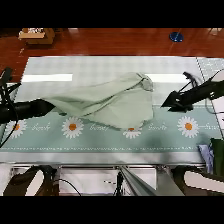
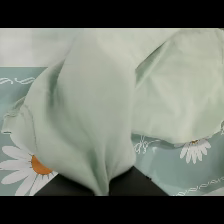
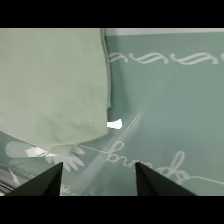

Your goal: Fold the shirts.

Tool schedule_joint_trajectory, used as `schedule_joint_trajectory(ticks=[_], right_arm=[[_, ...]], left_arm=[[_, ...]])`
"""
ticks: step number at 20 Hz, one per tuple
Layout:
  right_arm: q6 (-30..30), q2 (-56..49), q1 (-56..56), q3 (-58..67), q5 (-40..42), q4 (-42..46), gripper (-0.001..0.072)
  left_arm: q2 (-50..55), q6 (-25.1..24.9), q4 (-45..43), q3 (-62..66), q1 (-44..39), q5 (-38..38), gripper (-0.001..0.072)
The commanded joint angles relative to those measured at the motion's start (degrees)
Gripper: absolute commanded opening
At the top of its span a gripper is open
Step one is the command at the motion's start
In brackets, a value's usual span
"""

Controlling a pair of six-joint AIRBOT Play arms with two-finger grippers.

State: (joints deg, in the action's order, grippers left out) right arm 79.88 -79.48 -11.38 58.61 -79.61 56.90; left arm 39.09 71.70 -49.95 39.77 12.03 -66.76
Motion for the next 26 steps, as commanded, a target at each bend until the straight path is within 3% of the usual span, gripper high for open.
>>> schedule_joint_trajectory(ticks=[1,5,11,14,15,16,17,18,19,22,26], right_arm=[[-0.4,0.6,5.0,-7.8,8.5,-5.4,0.0534],[1.0,0.6,12.5,-11.4,15.8,-4.7,0.0534],[5.4,0.4,12.6,-11.7,16.3,-0.3,0.0534],[6.3,-1.4,14.2,-11.9,19.2,-2.8,0.0529],[6.3,-2.2,15.4,-11.9,21.7,-4.7,0.0502],[6.3,-3.0,16.6,-11.9,24.4,-6.8,0.0417],[6.3,-3.3,17.8,-11.9,27.7,-9.0,0.0279],[6.0,-3.4,18.5,-11.8,30.3,-11.4,0.0072],[4.3,-3.3,18.4,-11.0,30.6,-15.0,0.0028],[-5.6,0.7,16.5,-3.7,22.9,-21.5,0.0027],[-6.8,13.8,11.9,14.9,13.5,-21.6,0.0027]], left_arm=[[0.0,-0.1,0.0,0.0,0.0,0.2,0.0032],[0.0,-0.1,0.0,0.0,0.0,0.1,0.0032],[0.0,-0.1,0.0,0.0,0.0,0.1,0.0032],[0.0,-0.1,0.0,0.0,0.0,0.1,0.0032],[0.0,-0.1,0.0,0.0,0.0,0.1,0.0032],[0.0,-0.1,0.0,0.0,0.0,0.1,0.0032],[0.0,-0.1,0.0,0.0,0.0,0.1,0.0032],[0.0,-0.1,0.0,0.0,0.0,0.1,0.0032],[0.0,-0.2,0.0,0.0,0.0,0.2,0.0032],[-0.3,-2.7,-0.2,1.3,0.1,0.2,0.0031],[-1.1,-3.6,-4.2,13.3,0.5,1.7,0.0031]])
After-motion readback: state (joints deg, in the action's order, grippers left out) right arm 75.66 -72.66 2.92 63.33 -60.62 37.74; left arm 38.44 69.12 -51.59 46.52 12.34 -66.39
